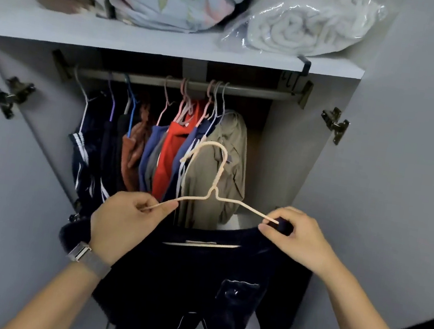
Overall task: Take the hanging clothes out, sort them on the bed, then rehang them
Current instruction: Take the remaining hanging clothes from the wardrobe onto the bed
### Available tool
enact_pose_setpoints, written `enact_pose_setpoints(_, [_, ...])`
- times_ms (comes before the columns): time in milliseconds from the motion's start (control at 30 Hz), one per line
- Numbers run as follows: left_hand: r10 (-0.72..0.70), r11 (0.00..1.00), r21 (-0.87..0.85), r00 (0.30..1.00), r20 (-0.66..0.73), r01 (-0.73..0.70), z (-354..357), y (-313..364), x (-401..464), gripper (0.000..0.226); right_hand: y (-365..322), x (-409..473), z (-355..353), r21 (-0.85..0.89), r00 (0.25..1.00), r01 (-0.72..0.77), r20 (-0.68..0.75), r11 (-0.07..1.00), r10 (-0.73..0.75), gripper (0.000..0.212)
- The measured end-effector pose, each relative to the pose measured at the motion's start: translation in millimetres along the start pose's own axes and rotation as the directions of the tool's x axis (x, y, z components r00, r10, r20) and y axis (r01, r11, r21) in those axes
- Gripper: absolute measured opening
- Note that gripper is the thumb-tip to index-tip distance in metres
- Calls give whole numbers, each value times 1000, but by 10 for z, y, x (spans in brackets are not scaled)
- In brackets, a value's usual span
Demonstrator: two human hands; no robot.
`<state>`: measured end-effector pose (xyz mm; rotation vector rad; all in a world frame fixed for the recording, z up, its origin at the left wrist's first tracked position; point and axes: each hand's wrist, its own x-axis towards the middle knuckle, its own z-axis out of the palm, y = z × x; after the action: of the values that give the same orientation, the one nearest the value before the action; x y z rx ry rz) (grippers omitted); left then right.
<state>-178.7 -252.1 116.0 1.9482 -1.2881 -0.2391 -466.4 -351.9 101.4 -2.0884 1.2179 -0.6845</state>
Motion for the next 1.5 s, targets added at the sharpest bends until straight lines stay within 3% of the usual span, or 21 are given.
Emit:
enact_pose_setpoints(100, [-64,997,49,998,-7,64,-118,-150,43,43,-158,262,78,150,985,-64,168,987,38,10])
enact_pose_setpoints(233, [-117,986,112,993,-25,120,-242,-362,229,47,-200,796,306,310,962,-271,105,911,250,26])
enact_pose_setpoints(600, [-87,989,119,996,25,83,-328,-794,959,53,-147,2027,963,188,890,-442,214,877,403,13])
enact_pose_setpoints(700, [-106,989,109,994,37,101,-279,-824,1046,53,-104,2231,1011,251,859,-512,171,821,483,13])
enact_pose_setpoints(867, [-96,989,122,994,59,88,-128,-821,1171,54,25,2844,1005,3,894,-445,-49,896,444,50])
enact_pose_setpoints(1067, [-85,991,106,996,24,82,-32,-847,1357,66,64,3450,1053,31,849,-528,-12,849,529,27])
enact_pose_setpoints(1167, [-87,989,122,996,-11,87,-30,-837,1455,63,127,3576,1089,-33,833,-553,-31,832,552,68])
enact_pose_setpoints(1267, [-111,984,134,994,-23,114,-12,-810,1555,53,301,3664,1096,-125,856,-516,-111,847,505,70])
enact_pose_setpoints(1367, [-107,983,148,994,-23,109,49,-741,1637,50,407,3731,1046,-39,824,-556,-153,830,545,54])
enact_pose_setpoints(1433, [-108,982,152,994,-14,109,113,-700,1679,49,463,3785,1014,89,797,-574,-167,814,581,39])
enact_pose_setpoints(1500, [-95,982,161,995,-11,96,179,-671,1716,49,495,3809,956,260,771,-556,-195,790,607,38])
